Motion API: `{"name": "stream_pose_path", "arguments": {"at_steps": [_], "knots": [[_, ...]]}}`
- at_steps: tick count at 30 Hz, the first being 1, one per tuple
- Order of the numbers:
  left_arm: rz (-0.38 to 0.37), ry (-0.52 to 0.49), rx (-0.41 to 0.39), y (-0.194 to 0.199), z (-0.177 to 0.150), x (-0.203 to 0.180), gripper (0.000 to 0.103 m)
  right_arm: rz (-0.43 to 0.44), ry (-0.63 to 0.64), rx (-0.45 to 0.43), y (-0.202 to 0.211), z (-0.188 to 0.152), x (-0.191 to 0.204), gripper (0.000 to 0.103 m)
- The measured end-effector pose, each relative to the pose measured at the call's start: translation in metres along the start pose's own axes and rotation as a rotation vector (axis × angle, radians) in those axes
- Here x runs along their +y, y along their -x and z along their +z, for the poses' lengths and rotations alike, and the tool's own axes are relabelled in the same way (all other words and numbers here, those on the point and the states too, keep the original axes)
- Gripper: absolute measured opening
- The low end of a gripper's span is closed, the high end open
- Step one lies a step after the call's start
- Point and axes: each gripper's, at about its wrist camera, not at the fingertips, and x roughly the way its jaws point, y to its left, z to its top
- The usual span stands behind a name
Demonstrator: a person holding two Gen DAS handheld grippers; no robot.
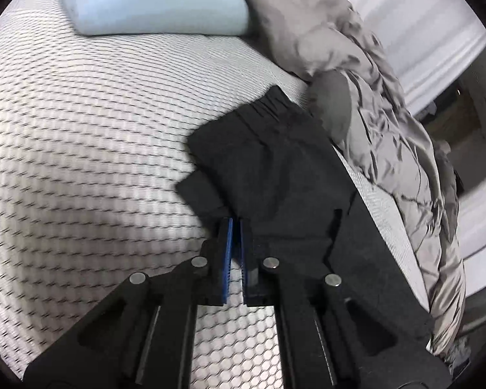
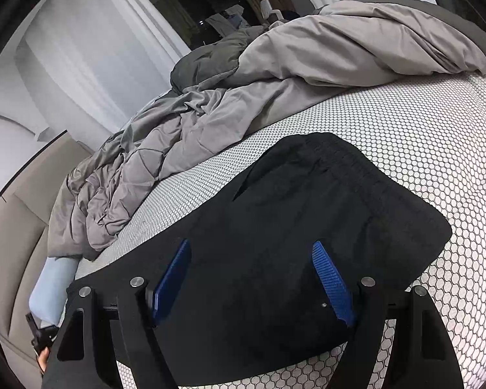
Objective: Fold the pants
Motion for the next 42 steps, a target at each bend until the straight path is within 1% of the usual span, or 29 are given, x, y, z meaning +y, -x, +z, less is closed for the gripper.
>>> {"name": "stream_pose_path", "arguments": {"at_steps": [1,2,3,4,5,6,8,11,13,15,16,18,19,20,21,22,23,24,26,28,29,30,31,33,35,37,39,41,42], "knots": [[0.005,0.021,0.009,0.002,0.0,0.005,0.006,0.003,-0.003,-0.003,0.002,0.0,-0.001,0.079],[-0.004,0.054,0.028,0.002,-0.001,0.012,0.024,0.007,-0.006,-0.007,0.003,0.0,-0.001,0.079],[-0.022,0.083,0.038,0.001,-0.002,0.017,0.04,0.012,-0.008,-0.01,0.005,0.0,0.0,0.079],[-0.07,0.132,0.049,0.0,-0.003,0.024,0.042,0.015,-0.009,-0.012,0.006,0.0,0.0,0.079],[-0.096,0.156,0.062,-0.002,-0.004,0.028,0.042,0.017,-0.01,-0.013,0.006,0.0,0.001,0.079],[-0.107,0.164,0.071,-0.002,-0.004,0.03,0.042,0.02,-0.01,-0.011,0.007,0.0,0.001,0.079],[-0.108,0.158,0.055,0.002,-0.004,0.029,0.042,0.019,-0.012,-0.009,0.006,0.0,0.002,0.079],[-0.124,0.153,0.055,-0.003,-0.005,0.021,0.048,0.022,-0.014,-0.004,0.005,0.0,0.002,0.079],[-0.149,0.167,0.049,-0.009,-0.004,0.018,0.048,0.021,-0.013,-0.001,0.004,0.0,0.003,0.079],[-0.115,0.167,0.056,-0.024,0.001,0.013,0.048,0.02,-0.012,0.006,0.003,-0.001,0.004,0.079],[-0.111,0.191,0.051,-0.03,0.003,0.015,0.048,0.021,-0.011,0.009,0.001,-0.001,0.004,0.079],[-0.108,0.226,0.021,-0.034,0.006,0.013,0.048,0.019,-0.004,0.02,-0.001,-0.003,0.005,0.079],[-0.105,0.212,0.003,-0.033,0.008,0.01,0.042,0.013,0.003,0.024,-0.002,-0.004,0.006,0.079],[-0.101,0.175,-0.024,-0.03,0.01,0.005,0.019,0.005,0.009,0.024,-0.002,-0.004,0.006,0.079],[-0.101,0.144,-0.038,-0.027,0.012,0.001,0.006,-0.003,0.014,0.025,-0.002,-0.005,0.006,0.079],[-0.106,0.11,-0.06,-0.021,0.014,-0.003,0.006,-0.006,0.019,0.027,-0.003,-0.006,0.006,0.079],[-0.112,0.098,-0.074,-0.018,0.015,-0.006,0.004,-0.009,0.022,0.027,-0.003,-0.006,0.006,0.079],[-0.123,0.081,-0.09,-0.012,0.017,-0.008,0.004,-0.011,0.023,0.027,-0.003,-0.006,0.005,0.079],[-0.103,0.052,-0.103,-0.006,0.02,-0.008,0.004,-0.016,0.025,0.027,-0.003,-0.006,0.004,0.079],[-0.011,0.044,-0.071,-0.016,0.022,-0.002,0.004,-0.019,0.022,0.028,-0.003,-0.006,0.002,0.079],[0.016,0.069,-0.038,-0.023,0.021,0.005,0.006,-0.019,0.021,0.03,-0.003,-0.006,0.002,0.079],[0.012,0.103,-0.019,-0.024,0.019,0.01,0.009,-0.019,0.02,0.03,-0.003,-0.006,0.002,0.079],[0.0,0.126,-0.019,-0.022,0.019,0.013,0.01,-0.019,0.022,0.03,-0.003,-0.005,0.002,0.079],[0.002,0.144,-0.04,-0.01,0.019,0.015,0.019,-0.015,0.02,0.023,-0.002,-0.005,0.002,0.079],[0.001,0.124,-0.093,0.008,0.018,0.011,0.02,-0.01,0.019,0.019,-0.001,-0.005,0.002,0.079],[-0.029,0.097,-0.116,0.021,0.017,0.005,0.02,-0.007,0.017,0.015,0.001,-0.005,0.001,0.079],[-0.061,0.074,-0.126,0.027,0.015,-0.003,0.02,-0.007,0.014,0.015,0.001,-0.005,0.001,0.079],[-0.053,0.03,-0.119,0.025,0.014,-0.01,0.02,-0.007,0.011,0.017,0.001,-0.006,0.001,0.079],[-0.044,0.018,-0.1,0.021,0.012,-0.012,0.02,-0.006,0.01,0.018,0.001,-0.006,0.001,0.079]]}}
